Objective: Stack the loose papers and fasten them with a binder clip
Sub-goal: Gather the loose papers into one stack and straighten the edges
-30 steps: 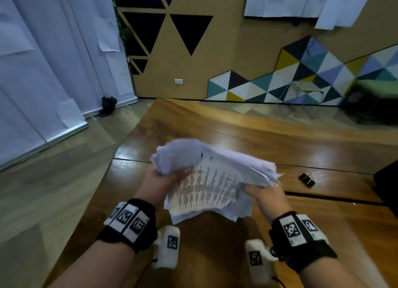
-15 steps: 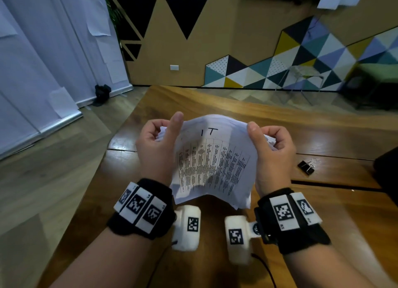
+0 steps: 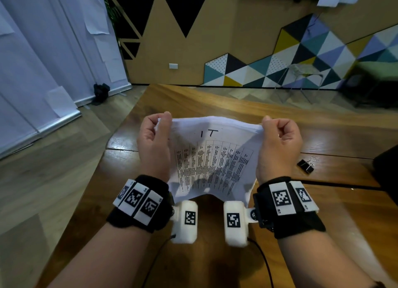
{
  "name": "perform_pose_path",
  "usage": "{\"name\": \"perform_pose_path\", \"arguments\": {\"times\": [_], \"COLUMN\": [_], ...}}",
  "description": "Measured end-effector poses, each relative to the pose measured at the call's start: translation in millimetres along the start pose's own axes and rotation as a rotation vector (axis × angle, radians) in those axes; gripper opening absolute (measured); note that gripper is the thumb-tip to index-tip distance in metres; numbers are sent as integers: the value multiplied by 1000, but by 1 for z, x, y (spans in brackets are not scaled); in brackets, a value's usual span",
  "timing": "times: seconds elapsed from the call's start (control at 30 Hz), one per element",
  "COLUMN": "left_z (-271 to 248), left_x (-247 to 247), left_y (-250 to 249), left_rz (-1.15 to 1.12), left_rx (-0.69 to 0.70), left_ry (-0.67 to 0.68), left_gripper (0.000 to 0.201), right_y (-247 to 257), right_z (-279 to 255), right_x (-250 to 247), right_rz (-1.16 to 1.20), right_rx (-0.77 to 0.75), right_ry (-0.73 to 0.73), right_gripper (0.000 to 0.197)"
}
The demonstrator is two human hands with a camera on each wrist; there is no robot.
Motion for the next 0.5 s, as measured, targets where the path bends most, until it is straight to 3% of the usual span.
{"name": "perform_pose_path", "arguments": {"times": [0.07, 0.13, 0.17, 0.23, 0.33, 0.5], "left_z": [-9, -11, -11, -8, -4, -1], "left_x": [6, 0, -4, -8, -3, 5], "left_y": [6, 28, 40, 58, 59, 30], "left_rz": [63, 135, 144, 131, 56, -36], "left_rx": [7, -98, -181, -308, -350, -264], "left_ry": [204, 288, 296, 293, 297, 483], "left_gripper": [40, 61, 64, 49, 29, 58], "right_y": [5, -3, -14, -38, -43, -25], "right_z": [-6, -13, -16, -24, -22, -13], "right_x": [2, 8, 11, 18, 18, 9], "right_rz": [-24, -82, -98, -95, -58, 8], "right_rx": [-49, -28, 21, 151, 214, 191], "right_ry": [114, 316, 421, 570, 561, 647], "right_gripper": [14, 18, 30, 52, 44, 57]}}
Point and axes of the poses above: each hand's wrist, its own z-axis towards the middle knuckle, its own x-axis out of the palm, y = z × x, the point moved 9 cm from there along z, towards the middle knuckle, and after that the axes turned 6 degrees about -z, right-handed, at the moved point
